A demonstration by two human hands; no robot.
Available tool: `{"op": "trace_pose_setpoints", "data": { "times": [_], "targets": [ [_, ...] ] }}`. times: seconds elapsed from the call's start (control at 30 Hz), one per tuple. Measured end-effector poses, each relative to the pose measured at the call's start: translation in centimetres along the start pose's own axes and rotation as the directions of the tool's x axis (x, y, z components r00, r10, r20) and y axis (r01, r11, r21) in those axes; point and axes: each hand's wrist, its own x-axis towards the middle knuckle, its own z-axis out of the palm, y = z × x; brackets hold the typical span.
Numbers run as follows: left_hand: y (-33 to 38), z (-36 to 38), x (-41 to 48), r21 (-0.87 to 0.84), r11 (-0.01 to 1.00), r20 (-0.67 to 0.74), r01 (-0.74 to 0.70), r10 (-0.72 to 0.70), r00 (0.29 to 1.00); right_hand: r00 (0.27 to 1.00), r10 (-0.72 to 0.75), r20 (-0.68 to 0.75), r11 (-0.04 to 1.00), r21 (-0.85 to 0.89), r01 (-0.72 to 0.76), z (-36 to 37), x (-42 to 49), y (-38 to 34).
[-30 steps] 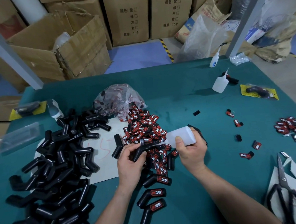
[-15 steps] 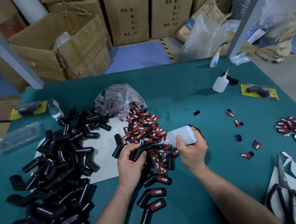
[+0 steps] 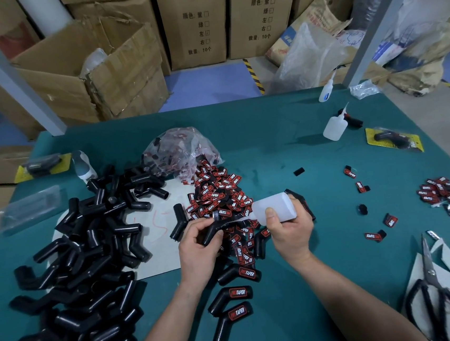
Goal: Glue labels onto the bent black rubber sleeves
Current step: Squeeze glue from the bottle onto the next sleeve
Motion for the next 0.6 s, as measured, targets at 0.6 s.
{"op": "trace_pose_setpoints", "data": {
  "times": [0.6],
  "targets": [
    [-0.8,-0.1,0.4,-0.095,0.994,-0.078,0.046,-0.053,0.996,0.893,0.243,0.378,0.895,-0.442,-0.056,-1.0,3.2,2.8]
  ]
}}
